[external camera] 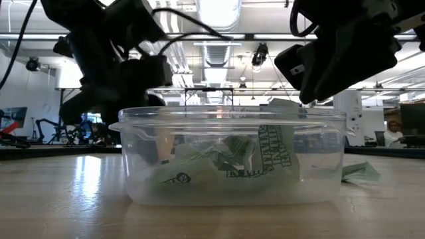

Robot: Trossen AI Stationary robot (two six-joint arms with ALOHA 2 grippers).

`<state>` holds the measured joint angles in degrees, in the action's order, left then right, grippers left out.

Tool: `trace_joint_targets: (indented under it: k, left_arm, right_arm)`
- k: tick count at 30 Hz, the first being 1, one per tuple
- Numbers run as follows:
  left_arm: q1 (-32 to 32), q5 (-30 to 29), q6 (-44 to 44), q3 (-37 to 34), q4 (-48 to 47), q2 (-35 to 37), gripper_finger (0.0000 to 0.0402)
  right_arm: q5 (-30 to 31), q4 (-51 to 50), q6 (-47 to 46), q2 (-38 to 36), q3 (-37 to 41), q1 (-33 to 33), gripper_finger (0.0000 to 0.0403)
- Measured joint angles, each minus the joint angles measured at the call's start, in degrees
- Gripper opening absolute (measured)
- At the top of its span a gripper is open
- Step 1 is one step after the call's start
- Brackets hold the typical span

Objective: Pick and place Stevia / Truvia into bins
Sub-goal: Put the white stevia packet into the bottom transparent bin

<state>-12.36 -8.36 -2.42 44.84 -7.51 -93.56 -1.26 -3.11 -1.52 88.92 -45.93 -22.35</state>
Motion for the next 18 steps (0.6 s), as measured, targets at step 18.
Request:
trace_joint_targets:
  k: [18]
  left_arm:
    - [4.2, -19.6, 9.1, 0.1, 12.2, 6.2, 0.0001]
  right_arm:
    - [3.0, -1.0, 0.1, 0.0, 0.4, 0.0, 0.0061]
